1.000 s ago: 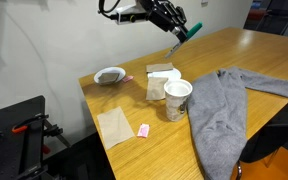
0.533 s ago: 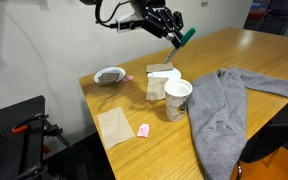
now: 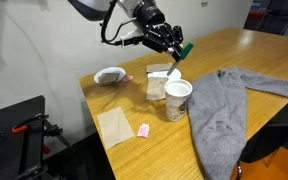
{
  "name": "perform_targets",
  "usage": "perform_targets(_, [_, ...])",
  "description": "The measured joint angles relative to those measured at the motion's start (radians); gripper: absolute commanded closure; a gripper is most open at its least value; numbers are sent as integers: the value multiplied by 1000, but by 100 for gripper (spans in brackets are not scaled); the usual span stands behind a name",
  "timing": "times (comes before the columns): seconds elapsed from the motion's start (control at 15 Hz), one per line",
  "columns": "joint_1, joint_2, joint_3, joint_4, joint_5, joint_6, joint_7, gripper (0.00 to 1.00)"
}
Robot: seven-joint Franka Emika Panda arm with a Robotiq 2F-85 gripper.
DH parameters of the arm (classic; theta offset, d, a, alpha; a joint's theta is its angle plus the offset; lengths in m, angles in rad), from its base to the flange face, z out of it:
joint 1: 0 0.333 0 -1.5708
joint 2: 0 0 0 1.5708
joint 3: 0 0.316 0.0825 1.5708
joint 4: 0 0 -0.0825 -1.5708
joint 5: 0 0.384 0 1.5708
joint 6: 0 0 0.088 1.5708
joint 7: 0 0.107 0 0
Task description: Pick up the pen and put it in the cup
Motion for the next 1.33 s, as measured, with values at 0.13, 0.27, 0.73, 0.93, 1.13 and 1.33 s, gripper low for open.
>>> perform_targets(0.13, [-1,19,0,1,-8,-8,19,96])
perform_targets(0.27, [-2,34,0,3,-9,-15,24,96])
perform_targets(0.73, [-5,78,0,11,-67,-18,81,96])
perform_targets(0.93, [-5,101,0,22,-100,-18,101,96])
perform_targets(1.13, [-5,122,2,37,-127,-18,115,96])
perform_targets(1.33, [-5,146,5,56,-140,-18,117,96])
